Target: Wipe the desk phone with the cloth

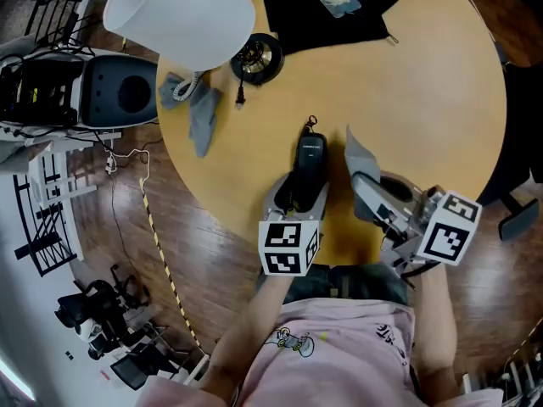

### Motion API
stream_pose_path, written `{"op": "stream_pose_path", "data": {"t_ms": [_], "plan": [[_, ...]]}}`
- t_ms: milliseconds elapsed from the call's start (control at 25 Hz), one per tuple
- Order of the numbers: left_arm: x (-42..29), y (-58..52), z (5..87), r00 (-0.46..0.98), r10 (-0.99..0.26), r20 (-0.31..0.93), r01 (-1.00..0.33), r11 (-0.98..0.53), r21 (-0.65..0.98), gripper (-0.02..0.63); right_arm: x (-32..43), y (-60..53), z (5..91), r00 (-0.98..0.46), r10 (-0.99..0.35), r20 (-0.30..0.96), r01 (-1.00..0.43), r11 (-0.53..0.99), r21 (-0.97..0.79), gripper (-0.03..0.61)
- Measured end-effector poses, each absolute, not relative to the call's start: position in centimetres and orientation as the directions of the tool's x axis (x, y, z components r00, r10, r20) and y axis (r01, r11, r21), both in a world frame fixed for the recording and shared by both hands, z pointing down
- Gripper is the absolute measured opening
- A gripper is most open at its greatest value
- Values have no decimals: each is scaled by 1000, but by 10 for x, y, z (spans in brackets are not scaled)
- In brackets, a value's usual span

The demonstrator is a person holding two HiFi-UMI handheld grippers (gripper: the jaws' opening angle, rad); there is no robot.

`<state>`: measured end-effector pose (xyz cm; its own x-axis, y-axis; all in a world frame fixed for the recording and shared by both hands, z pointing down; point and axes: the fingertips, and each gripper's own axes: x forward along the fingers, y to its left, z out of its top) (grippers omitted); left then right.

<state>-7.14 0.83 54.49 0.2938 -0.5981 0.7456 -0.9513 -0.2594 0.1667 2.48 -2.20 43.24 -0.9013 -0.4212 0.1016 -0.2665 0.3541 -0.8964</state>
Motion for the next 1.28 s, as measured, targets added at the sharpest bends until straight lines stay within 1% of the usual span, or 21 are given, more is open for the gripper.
{"op": "stream_pose_path", "data": {"t_ms": [120,200,280,360,400,480,560,600,680,800,880,1040,1120,1160,1280], "plan": [[-88,20,532,309,-647,697,-951,-229,208,301,-34,-52,456,-897,-346,274,-414,448,-793,5],[-104,30,524,297,-682,668,-954,-180,241,301,-74,-52,476,-896,-234,377,-443,489,-751,5],[-123,40,515,279,-711,645,-953,-126,274,301,-105,-27,492,-908,-106,404,-405,464,-788,5],[-139,53,513,271,-711,649,-952,-99,288,301,-118,17,506,-918,-19,397,-370,409,-834,5],[-145,61,515,279,-697,660,-952,-110,287,302,-119,36,511,-918,-11,396,-370,381,-847,5],[-153,76,515,305,-693,653,-946,-145,289,316,-115,51,512,-915,-58,398,-391,367,-844,5],[-166,86,507,329,-723,608,-935,-158,318,250,-112,31,501,-895,-142,424,-441,433,-786,5],[-176,89,503,330,-738,588,-932,-155,328,250,-113,15,496,-875,-170,454,-476,478,-739,5],[-200,94,499,309,-762,569,-934,-133,330,250,-118,-15,500,-804,-179,567,-553,575,-603,5],[-239,97,499,262,-778,571,-942,-79,325,250,-128,-34,529,-617,-157,771,-630,686,-364,5],[-261,95,494,239,-787,568,-947,-61,314,250,-141,-18,546,-539,-88,837,-637,694,-337,5],[-290,87,484,234,-801,551,-951,-72,299,250,-166,61,566,-494,102,864,-594,686,-420,5],[-298,82,486,257,-799,544,-946,-92,312,250,-170,90,577,-468,133,873,-592,687,-422,5],[-302,80,485,269,-798,539,-943,-103,317,250,-172,92,581,-468,116,876,-601,685,-411,5],[-314,76,472,270,-807,525,-945,-119,303,250,-186,52,570,-525,-32,850,-626,692,-361,5]]}}
